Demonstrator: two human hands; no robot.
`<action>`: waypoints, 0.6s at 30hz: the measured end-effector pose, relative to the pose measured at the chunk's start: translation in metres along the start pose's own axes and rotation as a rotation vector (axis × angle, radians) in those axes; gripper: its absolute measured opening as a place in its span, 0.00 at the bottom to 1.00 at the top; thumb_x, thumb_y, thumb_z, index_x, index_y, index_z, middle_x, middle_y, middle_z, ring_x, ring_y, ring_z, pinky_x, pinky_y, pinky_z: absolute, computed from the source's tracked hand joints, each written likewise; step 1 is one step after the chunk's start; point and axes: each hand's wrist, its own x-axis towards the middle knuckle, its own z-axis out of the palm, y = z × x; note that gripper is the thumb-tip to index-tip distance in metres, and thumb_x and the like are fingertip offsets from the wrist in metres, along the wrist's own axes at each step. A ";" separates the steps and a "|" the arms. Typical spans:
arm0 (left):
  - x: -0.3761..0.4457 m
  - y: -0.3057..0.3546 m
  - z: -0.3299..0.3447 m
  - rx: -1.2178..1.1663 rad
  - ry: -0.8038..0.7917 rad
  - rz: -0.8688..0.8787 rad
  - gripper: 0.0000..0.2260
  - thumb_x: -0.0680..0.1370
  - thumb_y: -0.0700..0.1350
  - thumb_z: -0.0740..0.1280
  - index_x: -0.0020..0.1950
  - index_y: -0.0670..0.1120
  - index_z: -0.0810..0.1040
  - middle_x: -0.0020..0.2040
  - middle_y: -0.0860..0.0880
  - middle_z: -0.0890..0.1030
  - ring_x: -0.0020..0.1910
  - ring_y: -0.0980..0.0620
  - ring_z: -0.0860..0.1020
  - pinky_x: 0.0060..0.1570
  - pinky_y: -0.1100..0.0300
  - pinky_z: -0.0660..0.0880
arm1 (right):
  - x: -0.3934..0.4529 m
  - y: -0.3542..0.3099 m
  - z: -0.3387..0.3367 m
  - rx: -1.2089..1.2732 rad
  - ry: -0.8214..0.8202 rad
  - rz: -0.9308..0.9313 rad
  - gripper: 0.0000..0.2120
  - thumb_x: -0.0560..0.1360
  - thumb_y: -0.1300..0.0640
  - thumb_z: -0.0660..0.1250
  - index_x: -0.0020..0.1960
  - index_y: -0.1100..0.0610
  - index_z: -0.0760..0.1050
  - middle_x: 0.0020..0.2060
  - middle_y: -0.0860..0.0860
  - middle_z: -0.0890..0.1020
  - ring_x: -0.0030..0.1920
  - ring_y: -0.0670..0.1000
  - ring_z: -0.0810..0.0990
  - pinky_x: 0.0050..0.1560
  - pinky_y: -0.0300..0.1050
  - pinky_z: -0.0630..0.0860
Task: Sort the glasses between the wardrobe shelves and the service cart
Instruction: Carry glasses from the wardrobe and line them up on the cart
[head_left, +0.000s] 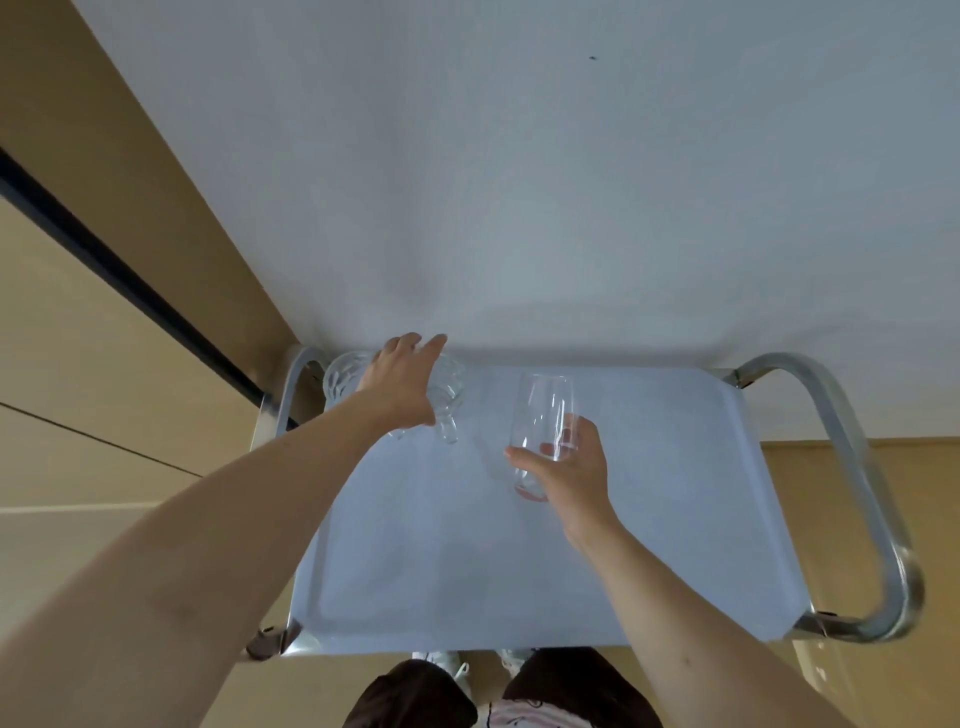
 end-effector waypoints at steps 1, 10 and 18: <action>-0.006 -0.001 -0.002 -0.035 0.029 -0.007 0.51 0.66 0.50 0.81 0.81 0.52 0.54 0.78 0.43 0.61 0.76 0.41 0.60 0.73 0.45 0.64 | -0.002 -0.002 0.001 -0.007 -0.004 -0.014 0.33 0.54 0.51 0.84 0.55 0.44 0.73 0.59 0.50 0.76 0.57 0.47 0.79 0.51 0.65 0.82; -0.092 0.021 0.000 -0.233 0.282 -0.160 0.36 0.74 0.52 0.74 0.78 0.49 0.64 0.73 0.45 0.69 0.73 0.42 0.64 0.72 0.48 0.62 | -0.035 -0.018 -0.009 -0.098 -0.115 -0.167 0.40 0.56 0.51 0.85 0.63 0.52 0.71 0.59 0.53 0.76 0.55 0.49 0.80 0.58 0.60 0.80; -0.192 0.091 0.032 -0.287 0.370 -0.344 0.36 0.77 0.57 0.71 0.80 0.49 0.60 0.77 0.45 0.65 0.77 0.43 0.60 0.74 0.48 0.62 | -0.079 -0.002 -0.064 -0.087 -0.316 -0.268 0.45 0.52 0.45 0.84 0.65 0.48 0.70 0.58 0.48 0.74 0.56 0.48 0.79 0.54 0.64 0.82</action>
